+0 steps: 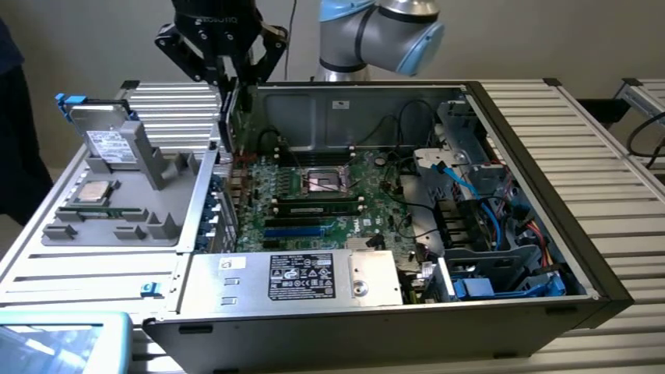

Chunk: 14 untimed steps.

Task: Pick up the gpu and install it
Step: 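Pick up the gpu and move the gpu toward the slot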

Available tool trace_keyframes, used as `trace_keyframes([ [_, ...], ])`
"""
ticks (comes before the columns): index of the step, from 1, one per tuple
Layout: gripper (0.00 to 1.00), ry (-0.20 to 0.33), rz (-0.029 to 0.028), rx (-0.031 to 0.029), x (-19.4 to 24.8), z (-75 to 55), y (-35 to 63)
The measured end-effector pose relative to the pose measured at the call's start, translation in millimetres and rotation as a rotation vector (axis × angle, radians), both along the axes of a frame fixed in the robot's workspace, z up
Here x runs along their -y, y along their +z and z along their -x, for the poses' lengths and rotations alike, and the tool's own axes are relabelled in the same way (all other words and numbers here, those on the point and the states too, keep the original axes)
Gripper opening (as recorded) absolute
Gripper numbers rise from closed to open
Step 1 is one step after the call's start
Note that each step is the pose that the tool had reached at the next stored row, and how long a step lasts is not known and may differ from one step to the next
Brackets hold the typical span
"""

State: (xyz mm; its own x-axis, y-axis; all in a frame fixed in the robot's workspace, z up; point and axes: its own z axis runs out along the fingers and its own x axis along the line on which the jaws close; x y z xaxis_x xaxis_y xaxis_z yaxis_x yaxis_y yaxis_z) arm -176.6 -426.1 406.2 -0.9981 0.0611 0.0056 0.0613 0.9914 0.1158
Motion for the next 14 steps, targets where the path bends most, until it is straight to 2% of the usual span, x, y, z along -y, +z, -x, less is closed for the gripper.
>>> trace_keyframes([
  [10, 0.29, 0.000, -0.0001, -0.0008, 4.8, -45.5, -13.1],
  [12, 0.29, 0.000, 0.0000, -0.0028, 5.3, -54.4, -15.0],
  [14, 0.29, 0.000, 0.0000, -0.0086, 5.4, -62.8, -17.1],
])
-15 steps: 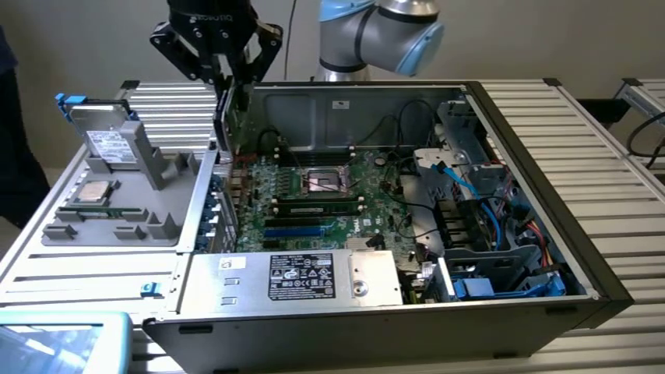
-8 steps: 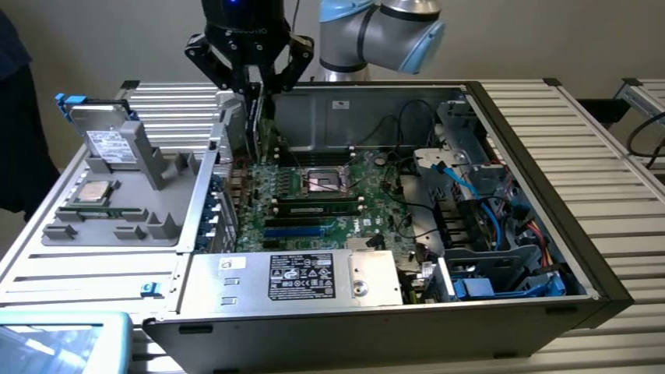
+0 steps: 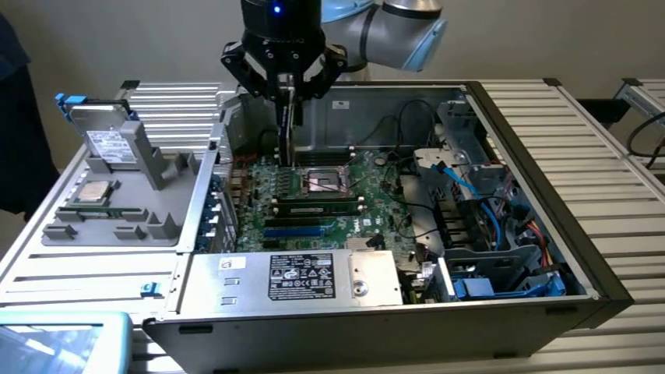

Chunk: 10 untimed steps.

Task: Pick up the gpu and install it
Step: 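Pick up the gpu and move the gpu toward the slot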

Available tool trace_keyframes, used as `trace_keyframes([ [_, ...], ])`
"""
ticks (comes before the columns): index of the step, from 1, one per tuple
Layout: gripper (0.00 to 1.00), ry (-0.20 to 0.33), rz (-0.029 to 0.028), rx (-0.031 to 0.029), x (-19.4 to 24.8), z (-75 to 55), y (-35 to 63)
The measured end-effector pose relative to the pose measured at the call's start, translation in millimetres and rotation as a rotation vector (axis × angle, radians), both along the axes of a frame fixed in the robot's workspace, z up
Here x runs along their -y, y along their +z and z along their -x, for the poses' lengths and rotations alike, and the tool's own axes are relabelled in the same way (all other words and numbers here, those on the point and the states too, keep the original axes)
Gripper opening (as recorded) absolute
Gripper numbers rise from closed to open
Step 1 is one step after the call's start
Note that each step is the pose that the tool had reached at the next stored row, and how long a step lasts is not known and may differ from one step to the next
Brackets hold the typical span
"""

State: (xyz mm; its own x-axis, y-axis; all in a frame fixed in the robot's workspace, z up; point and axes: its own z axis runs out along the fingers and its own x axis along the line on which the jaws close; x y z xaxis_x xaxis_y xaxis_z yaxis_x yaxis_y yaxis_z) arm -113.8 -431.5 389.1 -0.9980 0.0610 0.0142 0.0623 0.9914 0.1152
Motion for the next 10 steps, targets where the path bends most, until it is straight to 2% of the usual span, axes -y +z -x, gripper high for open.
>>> trace_keyframes([
  [4, 0.29, 0.001, 0.0000, -0.0176, 0.0, -15.8, -3.9],
  [7, 0.29, 0.004, 0.0000, -0.0254, 0.0, -29.0, -7.0],
  [10, 0.29, 0.008, 0.0001, -0.0297, 0.0, -42.4, -10.2],
])
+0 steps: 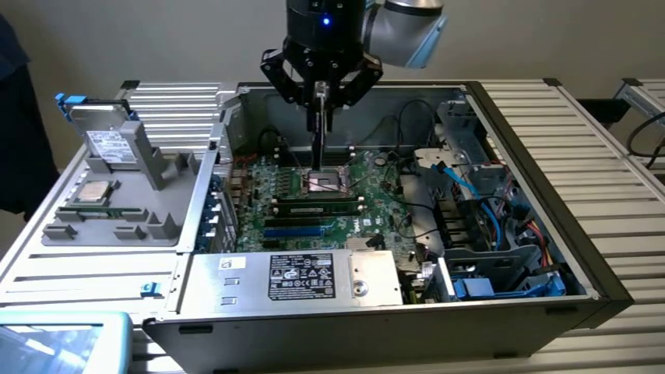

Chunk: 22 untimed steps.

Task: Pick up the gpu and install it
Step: 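Pick up the gpu and move the gpu toward the slot, then insert the gpu into the slot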

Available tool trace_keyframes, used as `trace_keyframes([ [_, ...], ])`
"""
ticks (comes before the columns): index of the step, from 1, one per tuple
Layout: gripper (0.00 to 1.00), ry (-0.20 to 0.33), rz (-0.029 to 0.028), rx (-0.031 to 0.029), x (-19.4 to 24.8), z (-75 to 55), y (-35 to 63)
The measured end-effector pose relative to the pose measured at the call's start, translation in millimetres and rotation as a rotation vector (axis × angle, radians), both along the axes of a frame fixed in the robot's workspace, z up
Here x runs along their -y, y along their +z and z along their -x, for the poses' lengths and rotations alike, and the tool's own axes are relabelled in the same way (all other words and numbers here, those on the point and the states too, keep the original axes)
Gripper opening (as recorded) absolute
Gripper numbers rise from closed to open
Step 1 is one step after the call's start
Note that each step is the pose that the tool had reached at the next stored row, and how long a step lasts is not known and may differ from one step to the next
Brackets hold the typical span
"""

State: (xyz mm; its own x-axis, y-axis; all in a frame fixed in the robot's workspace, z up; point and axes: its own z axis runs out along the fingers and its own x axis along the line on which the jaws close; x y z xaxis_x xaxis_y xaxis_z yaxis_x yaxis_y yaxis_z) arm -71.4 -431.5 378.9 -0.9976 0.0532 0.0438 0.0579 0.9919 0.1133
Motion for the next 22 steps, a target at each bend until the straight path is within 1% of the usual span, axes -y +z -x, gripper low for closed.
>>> trace_keyframes([
  [3, 0.29, 0.004, -0.0001, -0.0023, -0.2, -10.7, -3.7],
  [7, 0.29, 0.013, 0.0000, -0.0024, -2.3, -17.2, -9.3],
  [12, 0.29, 0.025, -0.0007, -0.0024, -4.1, -26.6, -13.3],
  [19, 0.29, 0.028, -0.0009, -0.0024, -4.2, -27.6, -13.3],
  [20, 0.29, 0.035, -0.0009, -0.0025, -4.1, -27.6, -13.3],
  [22, 0.29, 0.069, -0.0020, -0.0025, -4.2, -27.7, -13.4],
])
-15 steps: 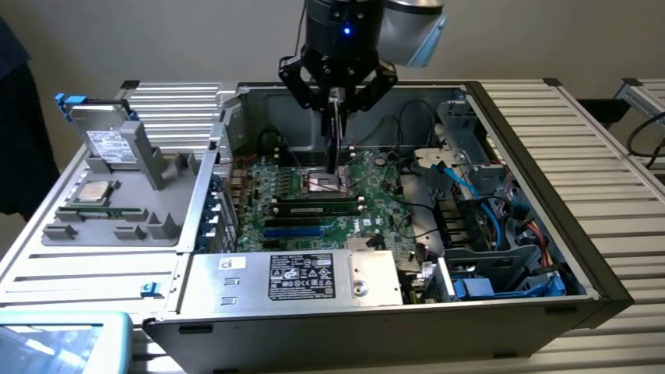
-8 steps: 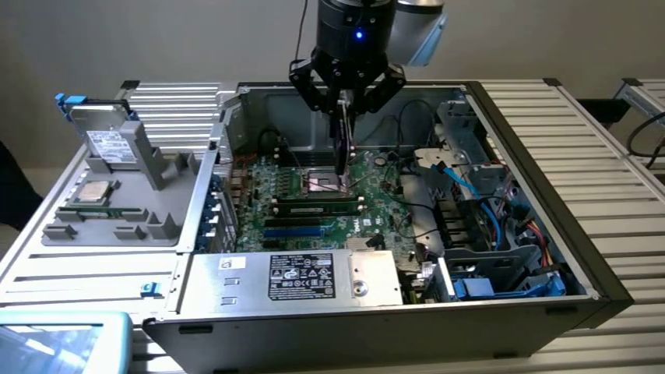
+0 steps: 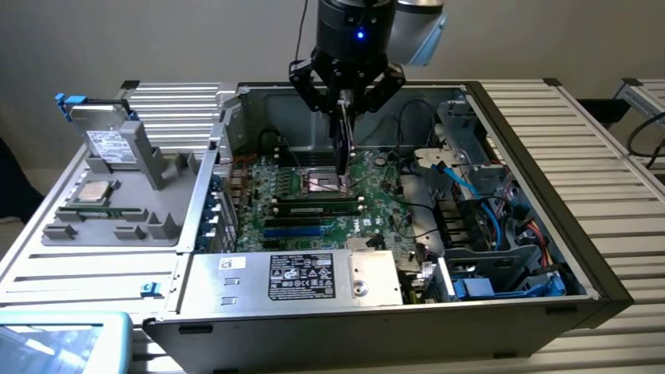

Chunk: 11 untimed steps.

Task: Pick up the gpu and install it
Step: 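Insert the gpu into the slot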

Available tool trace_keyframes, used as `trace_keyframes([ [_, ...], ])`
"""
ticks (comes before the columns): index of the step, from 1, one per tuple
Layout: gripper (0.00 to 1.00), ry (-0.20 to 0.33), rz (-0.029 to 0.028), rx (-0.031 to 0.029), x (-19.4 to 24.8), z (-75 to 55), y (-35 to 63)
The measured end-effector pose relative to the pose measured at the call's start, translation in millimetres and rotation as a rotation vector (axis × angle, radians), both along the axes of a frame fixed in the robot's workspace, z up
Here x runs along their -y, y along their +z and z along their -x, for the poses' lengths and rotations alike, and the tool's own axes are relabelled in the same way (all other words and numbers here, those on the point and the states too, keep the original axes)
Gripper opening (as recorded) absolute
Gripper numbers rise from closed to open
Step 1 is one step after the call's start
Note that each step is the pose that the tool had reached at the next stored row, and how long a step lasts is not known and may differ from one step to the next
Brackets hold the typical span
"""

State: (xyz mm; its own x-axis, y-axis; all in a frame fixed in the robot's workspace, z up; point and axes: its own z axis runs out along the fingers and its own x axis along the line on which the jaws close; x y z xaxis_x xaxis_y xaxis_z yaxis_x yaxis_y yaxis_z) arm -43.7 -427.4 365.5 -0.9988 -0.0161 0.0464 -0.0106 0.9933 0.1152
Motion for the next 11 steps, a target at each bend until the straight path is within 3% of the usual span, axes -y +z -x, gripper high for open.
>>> trace_keyframes([
  [11, 0.29, 0.201, -0.0083, 0.0001, 0.0, 0.0, -0.5],
])
